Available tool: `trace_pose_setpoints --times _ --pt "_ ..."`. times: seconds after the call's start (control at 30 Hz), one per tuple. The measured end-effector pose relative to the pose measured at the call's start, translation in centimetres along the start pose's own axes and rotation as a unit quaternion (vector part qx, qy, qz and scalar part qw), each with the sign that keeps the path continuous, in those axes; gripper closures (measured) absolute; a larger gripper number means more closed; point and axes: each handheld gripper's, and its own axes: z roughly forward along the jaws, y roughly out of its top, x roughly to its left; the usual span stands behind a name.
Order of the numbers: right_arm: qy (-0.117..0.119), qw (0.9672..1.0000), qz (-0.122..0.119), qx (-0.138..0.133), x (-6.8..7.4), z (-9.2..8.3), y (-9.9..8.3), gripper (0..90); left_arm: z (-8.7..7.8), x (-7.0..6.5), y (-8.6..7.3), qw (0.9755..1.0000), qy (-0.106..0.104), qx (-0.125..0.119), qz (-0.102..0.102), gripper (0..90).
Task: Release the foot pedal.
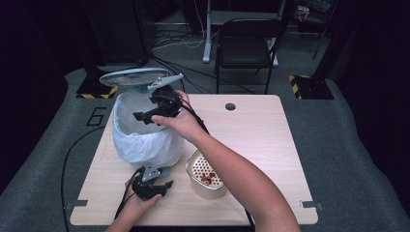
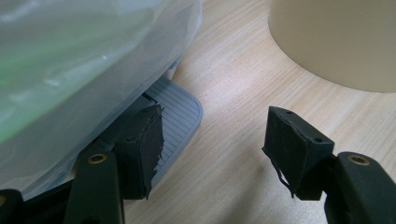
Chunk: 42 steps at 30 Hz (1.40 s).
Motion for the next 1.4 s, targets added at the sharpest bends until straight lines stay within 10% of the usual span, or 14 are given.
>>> trace_pose_setpoints --times 0.53,0.8,1.03,1.33,1.37,1.4 --pt "-0.020 0.9996 -0.019 -0.009 -0.4 -8.5 -2.8 19.4 -0.3 0.3 0.4 0.9999 -0.004 0.004 -0.012 37.2" --pt "-0.055 0.9983 -0.014 -0.013 -1.8 -13.0 -5.3 20.6 -1.8 0.8 0.8 0.9951 -0.019 -0.027 -0.093 39.9" --pt "-0.098 0.9951 -0.004 -0.003 -3.2 -15.4 -7.7 21.2 -3.0 1.1 0.8 0.9948 -0.038 -0.022 -0.091 37.7" --pt "-0.134 0.9910 0.005 -0.002 -4.1 -18.2 -11.0 22.2 -4.6 1.3 0.4 0.9935 -0.015 -0.019 -0.111 36.9" --pt "-0.136 0.9907 0.009 -0.001 -4.1 -18.5 -11.2 22.3 -4.9 1.4 0.4 0.9941 0.008 -0.009 -0.108 36.8" --pt "-0.141 0.9900 0.011 0.000 -4.2 -18.8 -11.5 22.5 -4.8 2.0 0.3 0.9972 -0.020 -0.015 -0.071 36.4"
